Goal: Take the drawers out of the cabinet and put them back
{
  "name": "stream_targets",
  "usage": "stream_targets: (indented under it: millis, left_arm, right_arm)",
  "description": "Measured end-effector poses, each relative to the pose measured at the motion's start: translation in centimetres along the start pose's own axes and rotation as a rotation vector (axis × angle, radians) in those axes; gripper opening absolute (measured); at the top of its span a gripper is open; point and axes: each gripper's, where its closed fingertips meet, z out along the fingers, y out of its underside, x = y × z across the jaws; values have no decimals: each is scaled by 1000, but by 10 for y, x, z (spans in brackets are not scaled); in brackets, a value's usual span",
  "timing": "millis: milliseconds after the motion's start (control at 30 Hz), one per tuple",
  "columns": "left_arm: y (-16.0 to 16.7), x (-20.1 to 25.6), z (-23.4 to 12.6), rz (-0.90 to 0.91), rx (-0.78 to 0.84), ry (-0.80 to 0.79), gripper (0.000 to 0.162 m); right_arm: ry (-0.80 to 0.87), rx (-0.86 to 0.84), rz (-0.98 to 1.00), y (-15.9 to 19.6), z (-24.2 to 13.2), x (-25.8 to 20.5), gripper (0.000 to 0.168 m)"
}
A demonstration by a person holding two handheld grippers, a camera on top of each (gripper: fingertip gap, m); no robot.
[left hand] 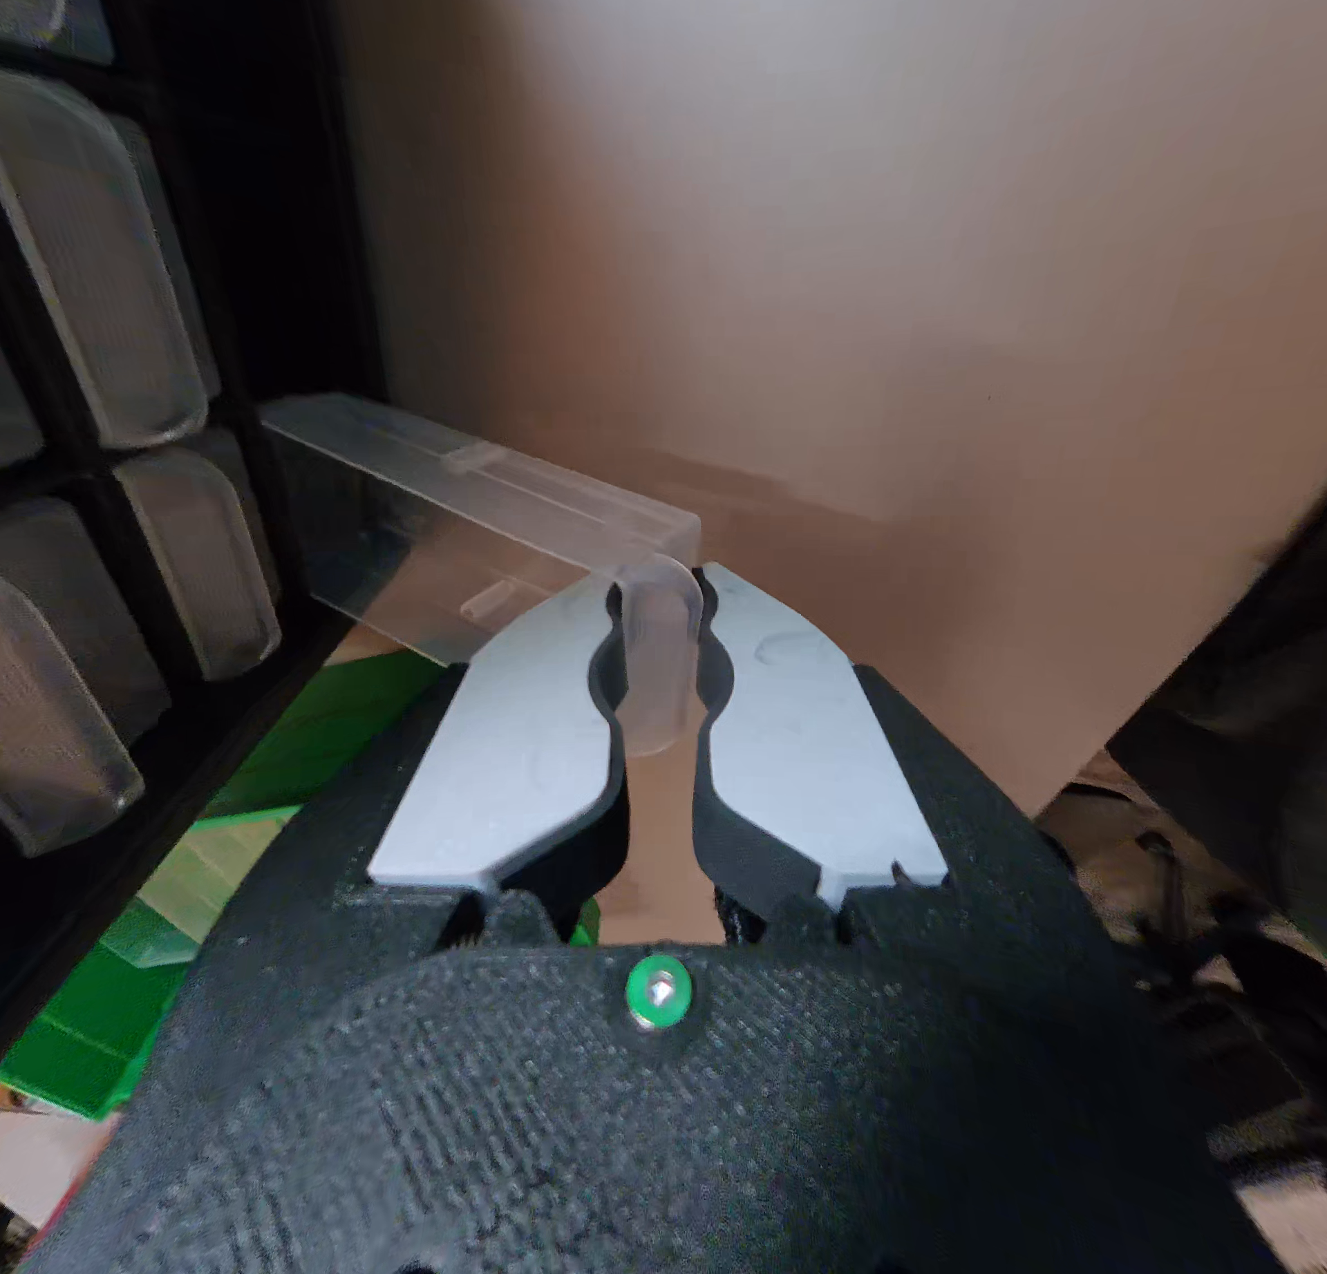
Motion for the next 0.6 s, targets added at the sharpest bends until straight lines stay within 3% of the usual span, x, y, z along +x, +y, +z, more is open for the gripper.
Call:
stream_targets:
  millis: [167,367,600]
  left_arm:
    - [-14,3,11,87,115,-116,17]
    - [-20,-1,22,217,274,-368,25]
    - [-16,-10,34,257,453,-491,41]
  right_arm:
    - [4,-3,-9,0,0,-1,0]
    - [1,-1,-6,0,0,-1,0]
    - [5,1,-10,0,0,-1,0]
